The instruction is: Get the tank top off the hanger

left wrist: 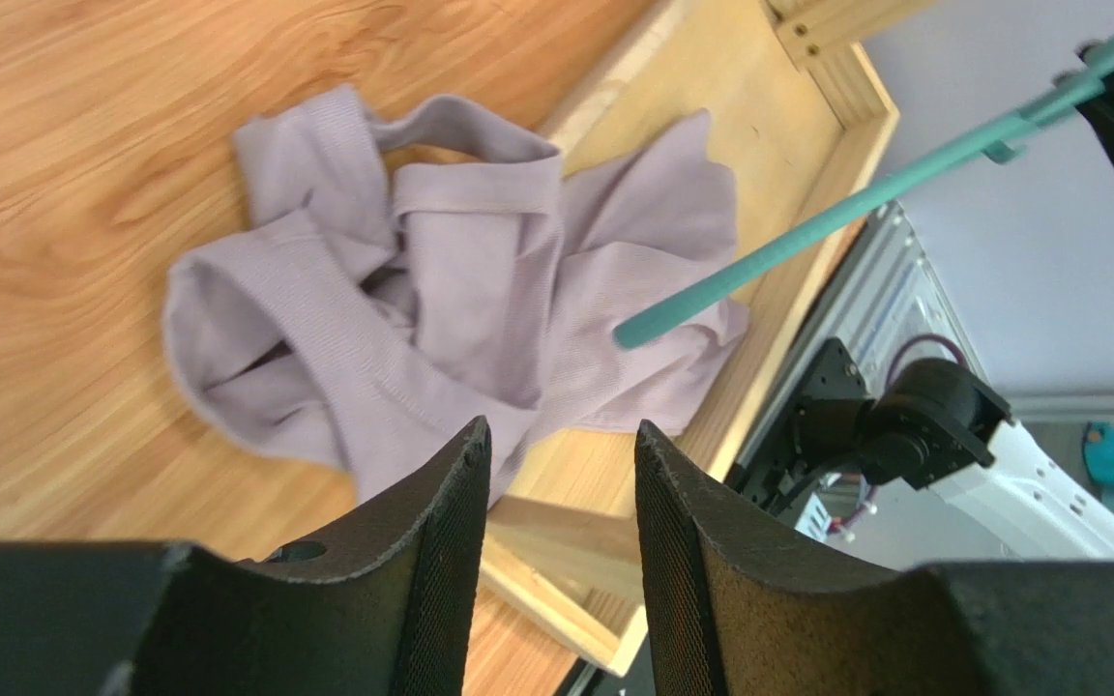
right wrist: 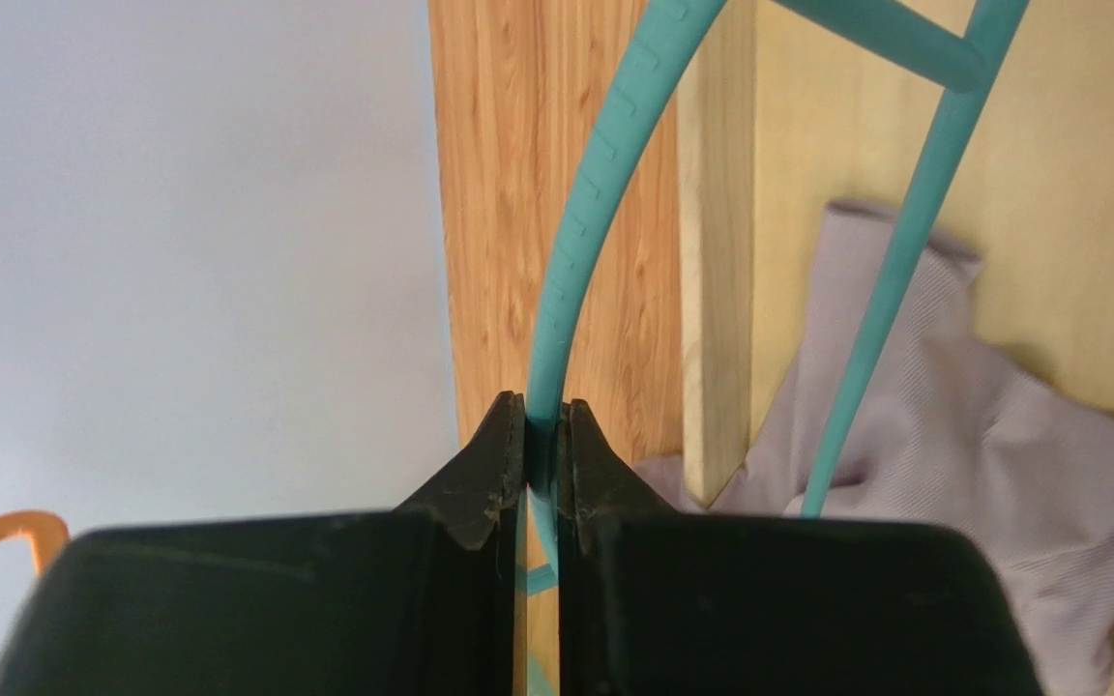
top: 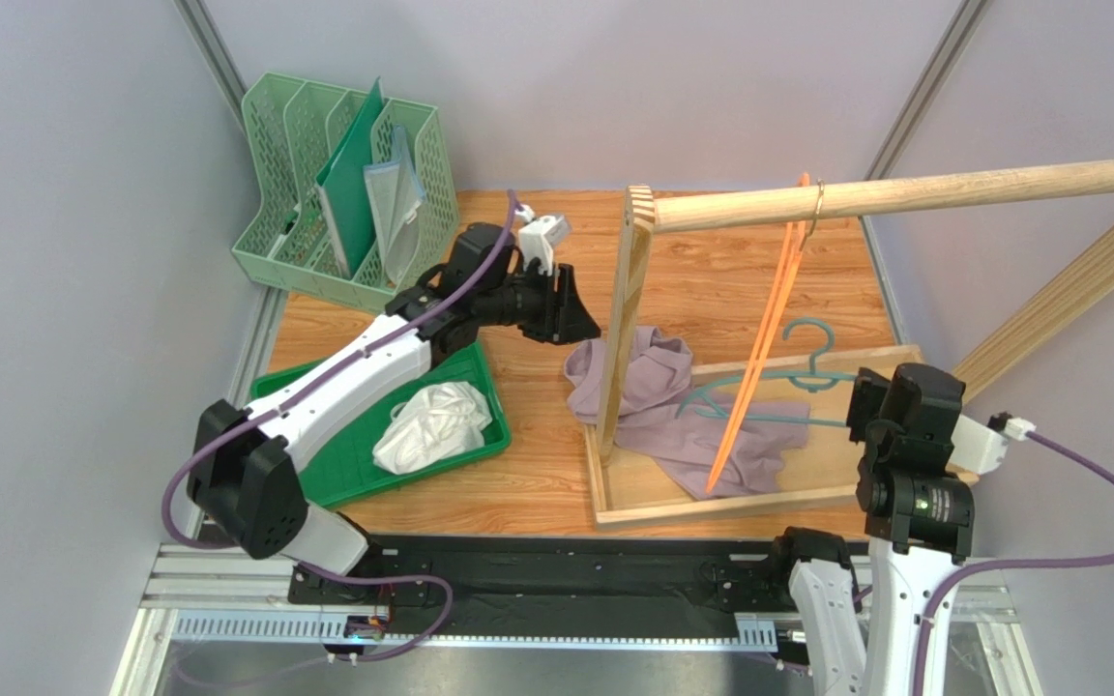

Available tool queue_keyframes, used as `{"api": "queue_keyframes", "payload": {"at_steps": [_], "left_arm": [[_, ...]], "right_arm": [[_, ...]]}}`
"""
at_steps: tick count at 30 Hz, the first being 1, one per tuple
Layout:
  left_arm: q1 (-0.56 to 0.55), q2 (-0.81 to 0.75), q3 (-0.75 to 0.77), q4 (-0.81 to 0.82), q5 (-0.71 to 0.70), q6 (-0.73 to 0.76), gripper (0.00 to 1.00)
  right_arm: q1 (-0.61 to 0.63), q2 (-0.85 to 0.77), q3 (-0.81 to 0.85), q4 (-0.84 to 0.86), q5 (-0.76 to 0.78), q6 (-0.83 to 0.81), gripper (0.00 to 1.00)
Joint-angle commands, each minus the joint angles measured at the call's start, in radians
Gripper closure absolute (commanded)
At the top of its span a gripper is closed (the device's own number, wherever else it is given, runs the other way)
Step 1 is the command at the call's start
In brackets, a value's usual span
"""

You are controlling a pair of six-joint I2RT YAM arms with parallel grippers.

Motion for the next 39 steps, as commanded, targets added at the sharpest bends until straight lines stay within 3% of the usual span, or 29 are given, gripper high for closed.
{"api": "queue_keyframes", "payload": {"at_steps": [1, 7, 13, 19, 25, 39], "left_arm": [[0.011, -0.094, -0.067, 0.002, -0.058, -0.017, 0.53], [0.012, -0.166, -0.108, 0.008, -0.050, -0.011, 0.53], [0.011, -0.213, -0.141, 0.032, -0.002, -0.019, 0.53], [0.011, -0.255, -0.150, 0.031, 0.019, -0.007, 0.53], [0.011, -0.293, -0.185, 0.100, 0.100, -0.051, 0.53], [0.012, -0.324, -0.219, 0.100, 0.010, -0.019, 0.53]], "right_arm": [[0.001, -0.051, 0.111, -0.083, 0.279, -0.050, 1.00], [0.001, 0.017, 0.436, -0.185, 0.517, -0.109, 1.00], [0.001, 0.048, 0.665, -0.253, 0.637, -0.125, 1.00], [0.008, 0.054, 0.795, -0.268, 0.646, -0.123, 1.00], [0.024, 0.161, 0.912, -0.218, 0.615, -0.169, 1.00], [0.029, 0.377, 1.135, -0.074, 0.577, -0.291, 1.00]]}}
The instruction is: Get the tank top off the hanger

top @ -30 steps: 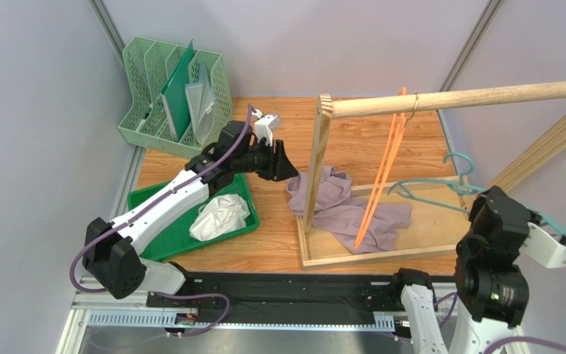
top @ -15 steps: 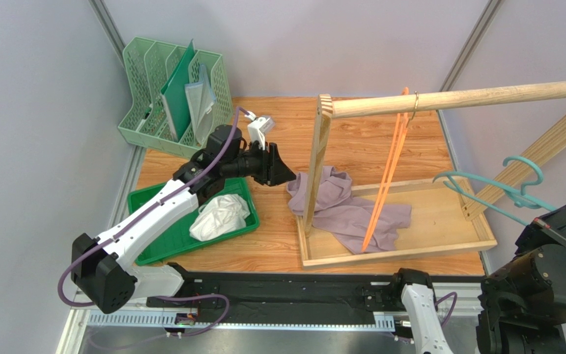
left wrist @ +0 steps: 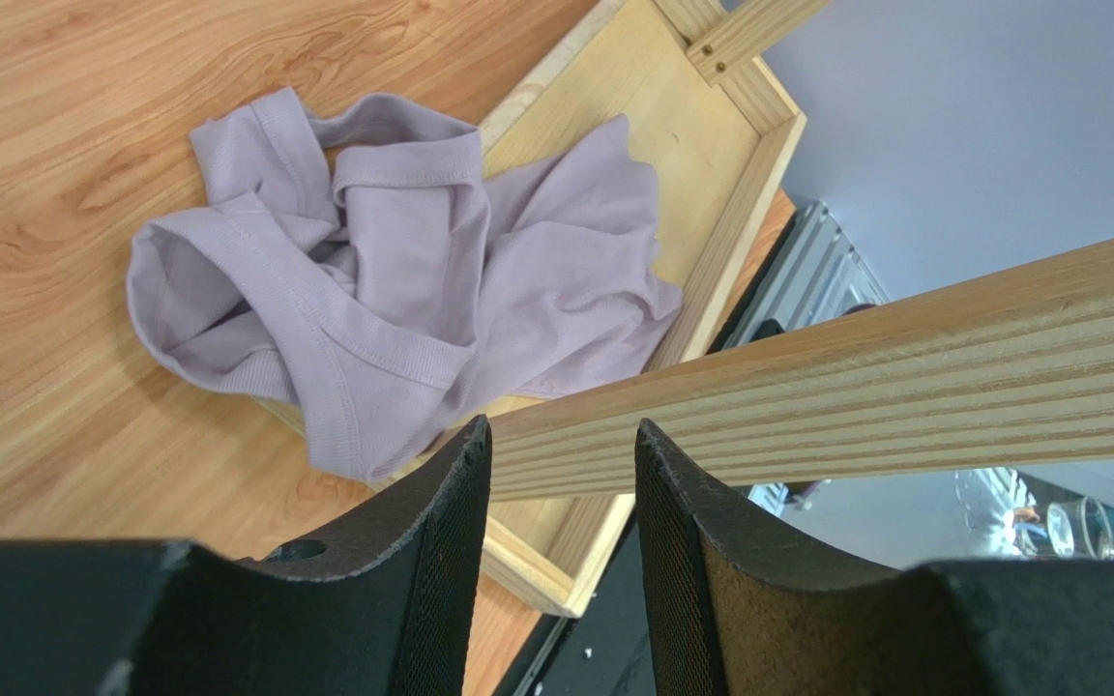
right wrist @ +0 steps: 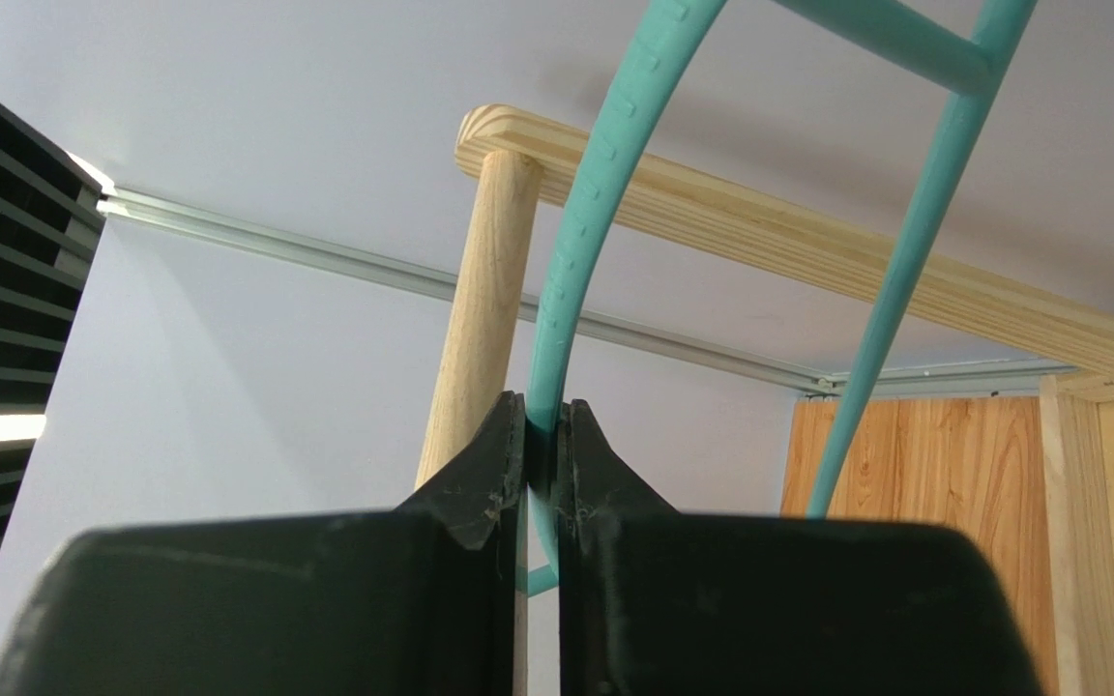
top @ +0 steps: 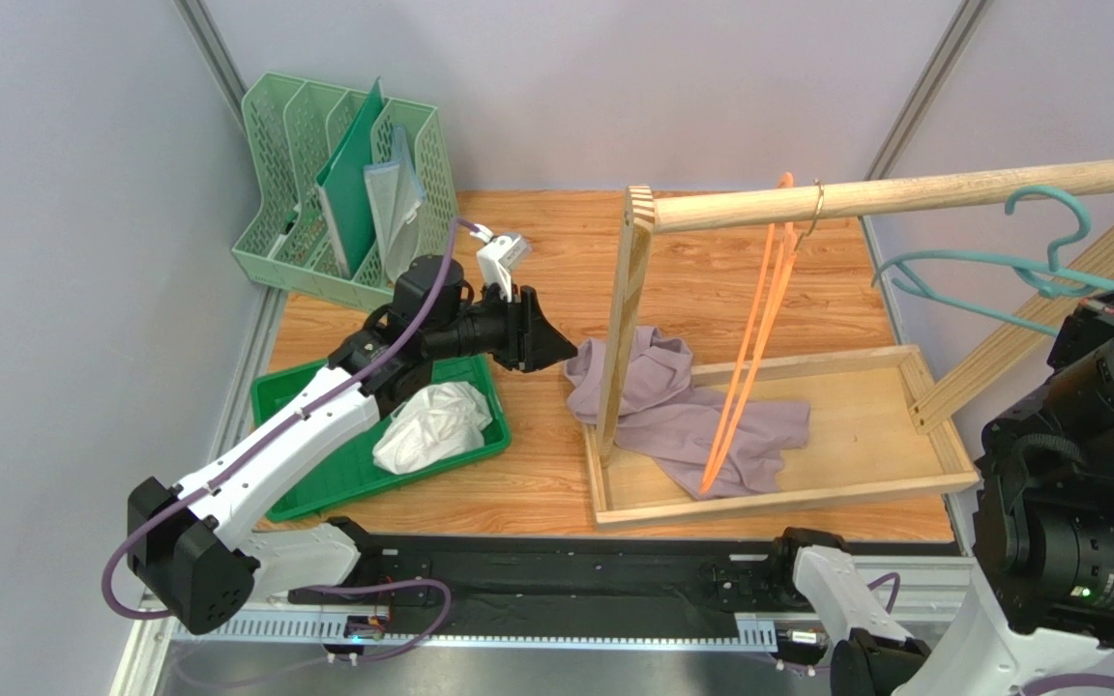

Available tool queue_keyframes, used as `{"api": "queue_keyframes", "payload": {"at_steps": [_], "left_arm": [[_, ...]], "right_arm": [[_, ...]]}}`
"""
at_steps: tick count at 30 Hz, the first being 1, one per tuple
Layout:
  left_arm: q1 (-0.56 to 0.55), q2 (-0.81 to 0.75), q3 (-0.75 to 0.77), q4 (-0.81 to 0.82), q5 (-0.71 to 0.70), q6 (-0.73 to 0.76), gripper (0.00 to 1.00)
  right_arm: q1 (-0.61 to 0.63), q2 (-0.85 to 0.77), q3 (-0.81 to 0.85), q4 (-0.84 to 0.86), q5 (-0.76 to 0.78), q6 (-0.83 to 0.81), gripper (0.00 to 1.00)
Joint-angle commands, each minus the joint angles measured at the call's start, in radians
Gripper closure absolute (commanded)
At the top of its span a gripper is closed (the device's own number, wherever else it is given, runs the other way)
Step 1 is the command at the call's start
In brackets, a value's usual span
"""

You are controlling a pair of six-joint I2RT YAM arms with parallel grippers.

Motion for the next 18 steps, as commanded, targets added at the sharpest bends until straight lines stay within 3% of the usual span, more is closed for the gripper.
{"api": "queue_keyframes", "payload": {"at_steps": [1, 9, 18], "left_arm": [[-0.003, -0.018, -0.005, 0.047, -0.012, 0.008, 0.53], [-0.003, -0.011, -0.008, 0.061, 0.002, 0.002, 0.53], [-0.003, -0.020, -0.014, 0.049, 0.010, 0.003, 0.53]], "right_arm": [[0.006, 0.032, 0.062, 0.094, 0.007, -0.038, 1.00], [0.005, 0.142, 0.136, 0.115, 0.007, -0.044, 1.00], [0.005, 0.165, 0.043, 0.140, 0.006, -0.009, 1.00]]}}
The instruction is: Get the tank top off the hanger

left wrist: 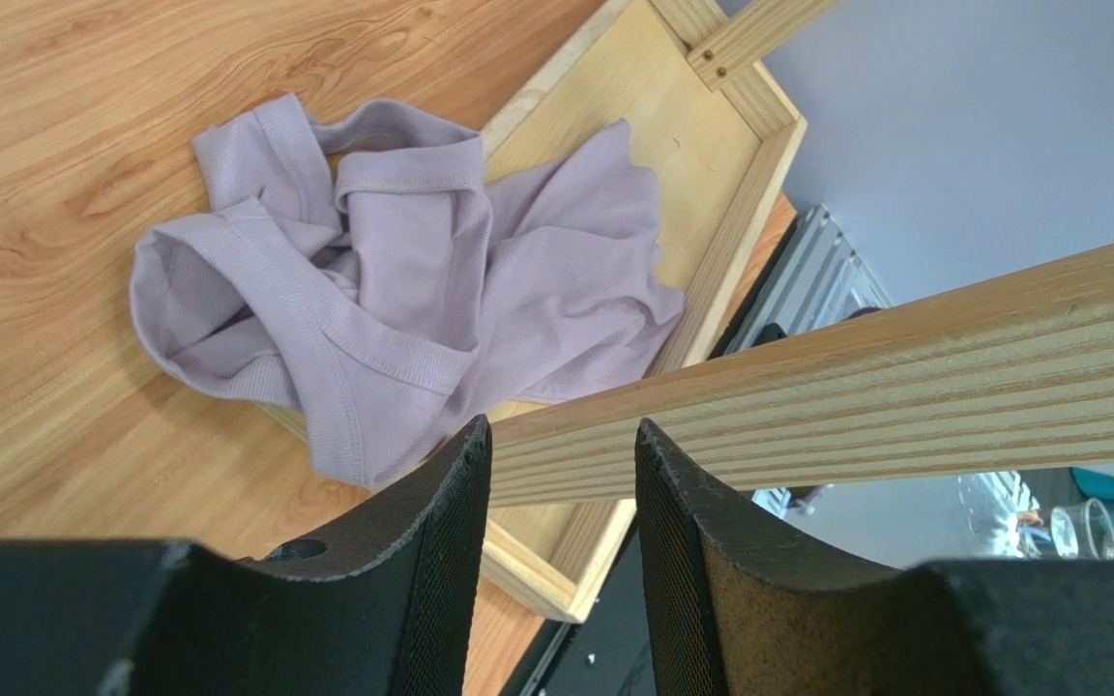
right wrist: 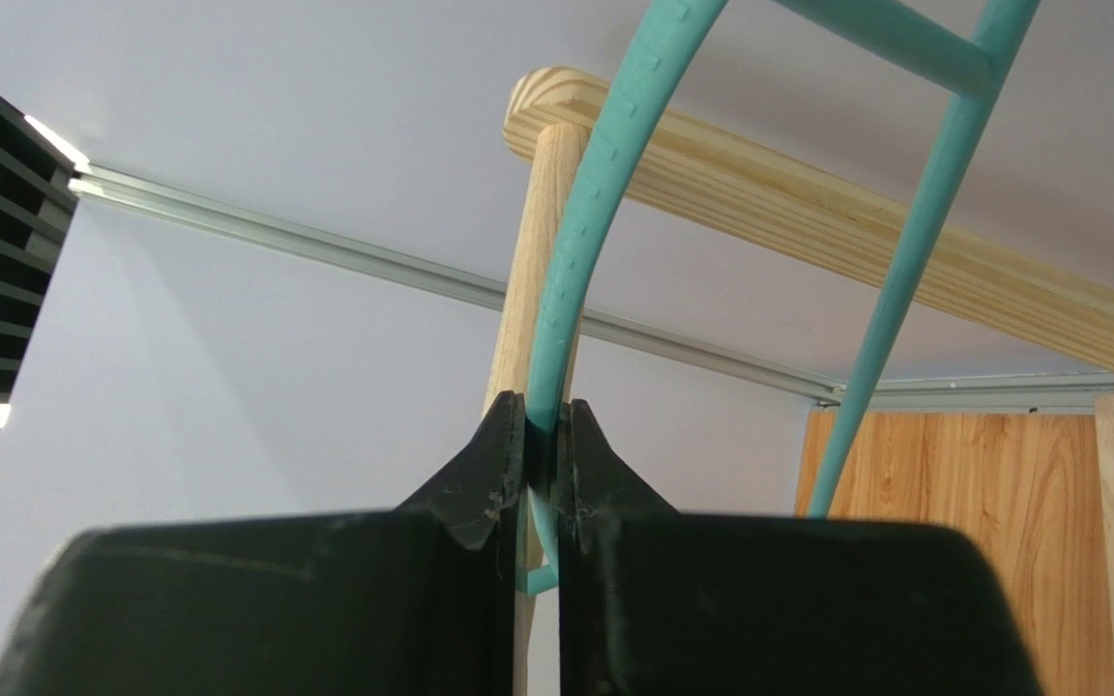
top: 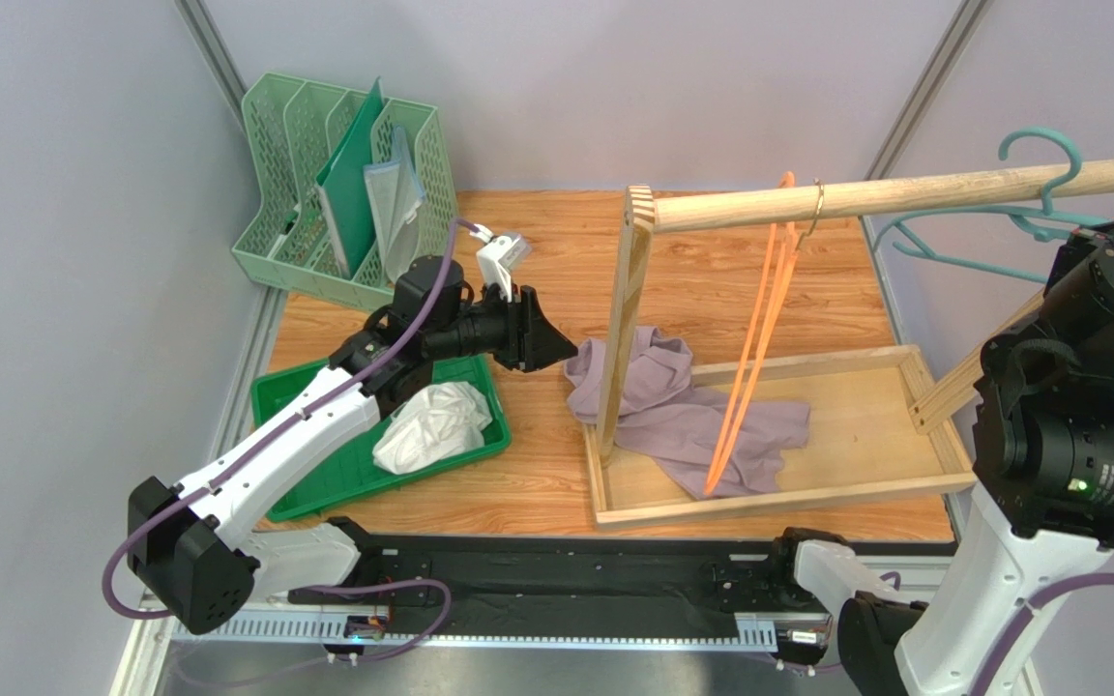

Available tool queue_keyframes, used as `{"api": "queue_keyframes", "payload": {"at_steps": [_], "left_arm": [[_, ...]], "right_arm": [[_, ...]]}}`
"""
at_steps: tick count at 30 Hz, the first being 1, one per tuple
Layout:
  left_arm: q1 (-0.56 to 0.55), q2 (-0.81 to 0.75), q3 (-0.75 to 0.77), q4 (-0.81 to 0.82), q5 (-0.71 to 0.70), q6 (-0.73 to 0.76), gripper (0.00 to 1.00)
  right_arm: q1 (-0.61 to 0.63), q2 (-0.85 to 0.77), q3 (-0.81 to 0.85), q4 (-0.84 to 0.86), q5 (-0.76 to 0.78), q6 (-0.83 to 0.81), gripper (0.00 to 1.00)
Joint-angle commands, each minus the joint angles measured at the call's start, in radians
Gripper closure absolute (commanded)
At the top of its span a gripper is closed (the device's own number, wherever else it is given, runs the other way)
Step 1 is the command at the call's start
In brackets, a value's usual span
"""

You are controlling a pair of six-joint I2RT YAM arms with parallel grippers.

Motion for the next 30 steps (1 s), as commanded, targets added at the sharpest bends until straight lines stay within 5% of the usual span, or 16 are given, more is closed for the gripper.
{"api": "queue_keyframes", "payload": {"at_steps": [1, 19, 22, 30], "left_arm": [[-0.003, -0.022, -0.006, 0.029, 0.013, 0.005, 0.53], [-0.003, -0.020, -0.012, 0.034, 0.030, -0.016, 0.53], [-0.003, -0.025, -0.012, 0.029, 0.026, -0.018, 0.53], [-0.003, -0.038, -0.018, 0.011, 0.015, -0.015, 0.53]], "right_arm": [[0.005, -0.004, -0.052, 0.060, 0.009, 0.038, 1.00], [0.005, -0.188, -0.350, 0.076, -0.009, 0.125, 1.00], [0.005, -0.214, -0.379, 0.074, -0.021, 0.137, 0.94], [0.005, -0.276, -0.471, 0.073, -0.055, 0.119, 0.56]]}}
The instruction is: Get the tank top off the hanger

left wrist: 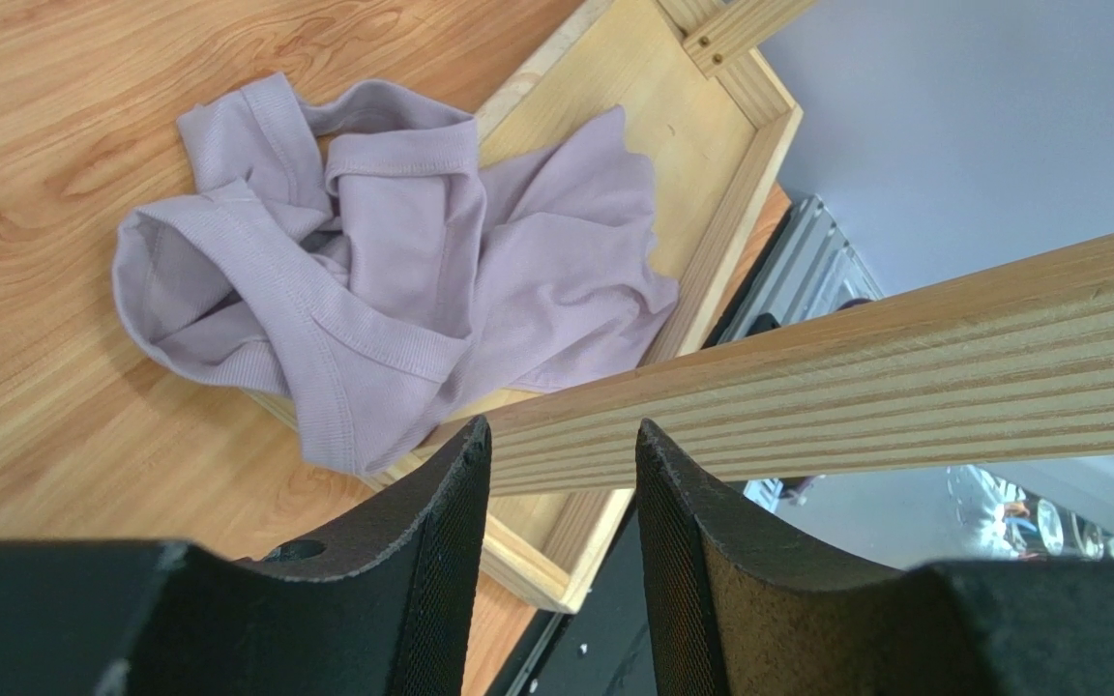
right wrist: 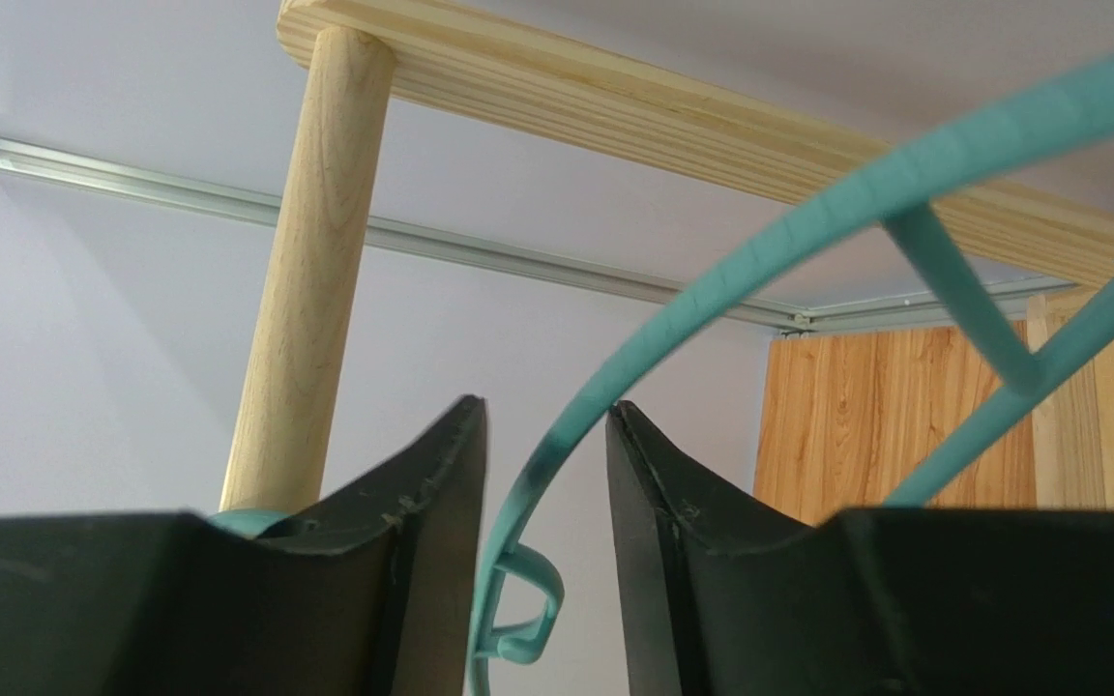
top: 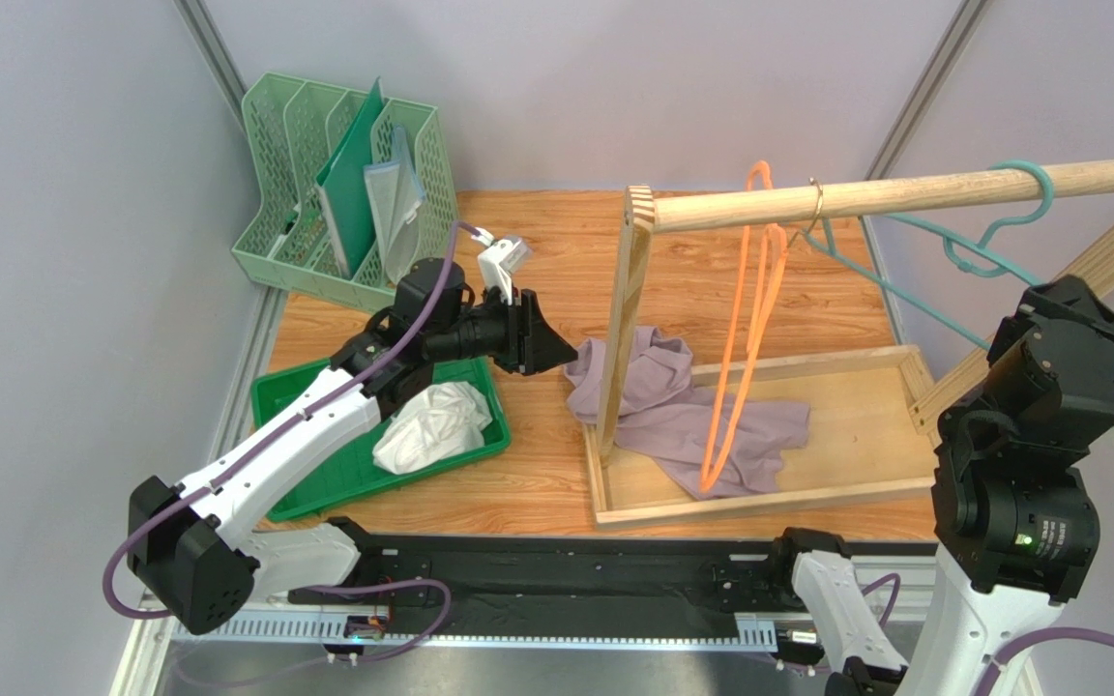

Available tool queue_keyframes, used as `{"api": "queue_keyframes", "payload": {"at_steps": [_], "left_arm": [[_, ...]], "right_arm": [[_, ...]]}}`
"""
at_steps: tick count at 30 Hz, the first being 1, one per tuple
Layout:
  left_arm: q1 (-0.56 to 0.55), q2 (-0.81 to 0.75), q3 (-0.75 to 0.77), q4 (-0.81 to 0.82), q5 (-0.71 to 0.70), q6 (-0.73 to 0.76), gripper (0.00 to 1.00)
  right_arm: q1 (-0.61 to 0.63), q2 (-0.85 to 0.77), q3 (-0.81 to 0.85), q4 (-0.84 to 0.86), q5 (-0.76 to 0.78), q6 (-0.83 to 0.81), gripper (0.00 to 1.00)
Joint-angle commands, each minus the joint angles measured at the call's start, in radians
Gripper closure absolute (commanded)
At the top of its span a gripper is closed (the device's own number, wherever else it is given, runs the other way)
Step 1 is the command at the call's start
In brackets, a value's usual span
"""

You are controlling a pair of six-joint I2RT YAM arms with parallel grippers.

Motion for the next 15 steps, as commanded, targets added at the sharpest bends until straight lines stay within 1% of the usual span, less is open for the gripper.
{"api": "queue_keyframes", "payload": {"at_steps": [1, 2, 4, 5, 7, 10, 11, 13, 14, 15], "left_arm": [[-0.003, -0.038, -0.006, 0.012, -0.003, -0.003, 0.53], [-0.003, -0.040, -0.007, 0.012, -0.008, -0.003, 0.53], [-0.003, -0.043, -0.009, 0.011, -0.008, -0.003, 0.53], [-0.003, -0.046, -0.007, 0.009, -0.011, -0.003, 0.53], [-0.003, -0.049, -0.007, 0.005, -0.014, -0.003, 0.53], [-0.003, -0.056, -0.006, -0.006, -0.023, 0.000, 0.53], [-0.003, -0.059, -0.006, -0.009, -0.029, 0.001, 0.53], [-0.003, -0.064, -0.007, -0.012, -0.031, 0.001, 0.53], [-0.003, -0.066, -0.010, -0.015, -0.031, 0.003, 0.53], [-0.003, -0.066, -0.010, -0.014, -0.031, 0.003, 0.53]], "right_arm": [[0.001, -0.020, -0.033, -0.012, -0.013, -0.019, 0.52], [0.000, -0.028, -0.039, -0.014, -0.022, -0.024, 0.47], [0.000, -0.039, -0.062, -0.015, -0.062, -0.033, 0.45], [0.001, -0.048, -0.070, -0.014, -0.079, -0.047, 0.40], [0.000, -0.054, -0.085, -0.014, -0.137, -0.070, 0.39], [0.001, -0.071, -0.100, -0.008, -0.229, -0.152, 0.35], [0.000, -0.075, -0.110, -0.003, -0.251, -0.181, 0.30], [0.000, -0.089, -0.117, 0.009, -0.314, -0.293, 0.22], [0.001, -0.089, -0.117, 0.006, -0.334, -0.333, 0.15], [0.000, -0.094, -0.120, -0.004, -0.385, -0.408, 0.13]]}}
